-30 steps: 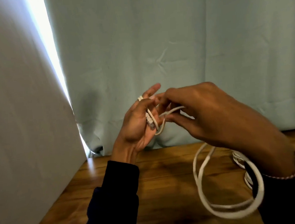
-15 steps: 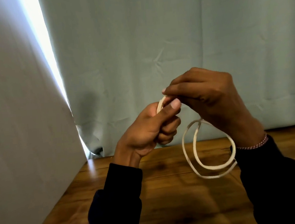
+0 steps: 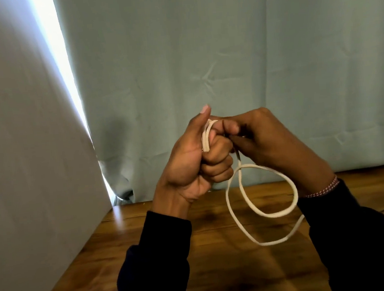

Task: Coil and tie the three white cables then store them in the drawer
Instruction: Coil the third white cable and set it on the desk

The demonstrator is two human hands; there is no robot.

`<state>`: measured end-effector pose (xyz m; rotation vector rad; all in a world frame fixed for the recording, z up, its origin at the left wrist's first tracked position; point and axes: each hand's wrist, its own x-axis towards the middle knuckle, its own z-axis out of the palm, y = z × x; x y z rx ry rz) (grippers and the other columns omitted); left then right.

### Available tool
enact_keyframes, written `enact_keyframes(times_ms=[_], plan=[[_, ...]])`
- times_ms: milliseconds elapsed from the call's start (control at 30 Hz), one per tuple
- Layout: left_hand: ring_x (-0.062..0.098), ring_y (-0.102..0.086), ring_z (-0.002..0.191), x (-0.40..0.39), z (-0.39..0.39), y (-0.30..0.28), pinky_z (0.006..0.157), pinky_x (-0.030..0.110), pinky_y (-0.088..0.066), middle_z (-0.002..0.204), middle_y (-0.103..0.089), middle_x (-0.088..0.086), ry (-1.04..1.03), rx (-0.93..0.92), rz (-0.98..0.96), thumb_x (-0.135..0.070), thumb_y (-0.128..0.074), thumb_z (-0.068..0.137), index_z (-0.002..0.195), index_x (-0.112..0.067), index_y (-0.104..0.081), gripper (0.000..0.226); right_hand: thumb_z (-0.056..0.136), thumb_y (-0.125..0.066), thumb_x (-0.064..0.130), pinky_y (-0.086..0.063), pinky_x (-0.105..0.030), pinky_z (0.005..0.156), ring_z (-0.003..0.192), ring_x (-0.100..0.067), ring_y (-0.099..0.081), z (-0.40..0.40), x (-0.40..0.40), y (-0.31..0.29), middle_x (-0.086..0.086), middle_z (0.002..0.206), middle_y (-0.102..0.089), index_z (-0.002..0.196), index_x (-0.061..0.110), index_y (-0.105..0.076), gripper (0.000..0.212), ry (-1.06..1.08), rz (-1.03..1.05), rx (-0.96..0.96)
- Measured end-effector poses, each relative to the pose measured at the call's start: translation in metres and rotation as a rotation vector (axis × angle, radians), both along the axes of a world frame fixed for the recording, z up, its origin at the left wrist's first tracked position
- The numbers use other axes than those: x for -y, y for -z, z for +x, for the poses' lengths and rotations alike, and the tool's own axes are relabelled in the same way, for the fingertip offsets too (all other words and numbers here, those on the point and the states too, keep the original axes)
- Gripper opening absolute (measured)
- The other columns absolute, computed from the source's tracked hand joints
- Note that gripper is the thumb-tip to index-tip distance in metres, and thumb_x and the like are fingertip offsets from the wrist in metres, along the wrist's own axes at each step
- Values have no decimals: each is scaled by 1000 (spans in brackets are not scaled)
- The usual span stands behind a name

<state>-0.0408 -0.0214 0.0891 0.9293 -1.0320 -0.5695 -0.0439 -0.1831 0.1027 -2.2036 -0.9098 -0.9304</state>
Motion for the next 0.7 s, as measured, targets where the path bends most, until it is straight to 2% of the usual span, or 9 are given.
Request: enact_keyframes(times_ms=[67, 133, 200, 267, 367, 433, 500, 633, 700], plan=[[6, -15, 32, 5, 1, 2, 36, 13, -20, 46, -19, -6, -44, -14, -49, -41, -36, 99, 100, -3, -61, 46, 92, -61, -4, -51, -15, 60, 62, -1, -68, -3, -1, 0, 17, 70, -64, 85, 28, -68, 33, 9, 23, -203], [6, -16, 33, 11, 1, 4, 36, 14, -20, 47, -20, -6, -44, -37, -94, -34, -36, 98, 106, 0, -64, 44, 97, -57, 2, -55, -24, 64, 70, -9, -71, -4, 2, 0, 7, 94, -71, 111, 18, -68, 25, 22, 17, -331], [6, -16, 34, 17, 1, 6, 36, 15, -21, 47, -21, -6, -56, -53, -142, -30, -38, 97, 111, 1, -62, 42, 101, -53, 10, -56, -24, 67, 76, -9, -72, -7, 7, -2, 3, 110, -69, 129, 20, -59, 31, 43, -53, -403], [6, -17, 34, 22, -1, 7, 34, 17, -24, 46, -22, -6, -132, -49, -184, -29, -41, 98, 113, 0, -61, 38, 103, -49, 12, -60, -26, 67, 78, -10, -73, -13, 10, -2, 0, 105, -70, 127, 24, -55, 27, 34, -154, -502], [6, -31, 37, 23, -1, 6, 40, 19, -33, 45, -34, -6, -268, -45, -286, -23, -33, 102, 120, 2, -57, 39, 102, -51, 10, -63, -38, 75, 80, -20, -75, -18, 3, 2, -5, 101, -72, 115, 17, -60, 17, 39, -273, -650], [11, -43, 46, 22, 3, 6, 51, 23, -40, 49, -38, -3, -393, -31, -326, -22, -26, 104, 124, 3, -55, 43, 105, -47, 21, -61, -33, 76, 77, -16, -74, -20, -3, 3, -3, 93, -74, 105, 16, -62, 15, 115, -435, -617], [14, -48, 54, 18, 8, 6, 60, 26, -43, 54, -40, -1, -515, -5, -333, -21, -23, 105, 125, 1, -55, 44, 105, -48, 28, -54, -23, 66, 73, -11, -71, -25, -13, 4, 0, 83, -74, 99, 15, -65, 22, 161, -550, -597], [16, -56, 68, 10, 15, 7, 70, 27, -51, 66, -51, 2, -612, 10, -317, -22, -24, 107, 124, -3, -55, 40, 99, -56, 26, -56, -31, 67, 74, -17, -69, -34, -15, 3, -3, 83, -72, 103, 12, -71, 21, 263, -651, -486], [17, -60, 76, 7, 18, 6, 76, 29, -52, 75, -58, 4, -652, 27, -294, -25, -24, 108, 129, -4, -51, 40, 98, -57, 28, -56, -29, 65, 73, -15, -67, -45, -14, 0, 0, 82, -70, 107, 16, -71, 21, 254, -664, -446]])
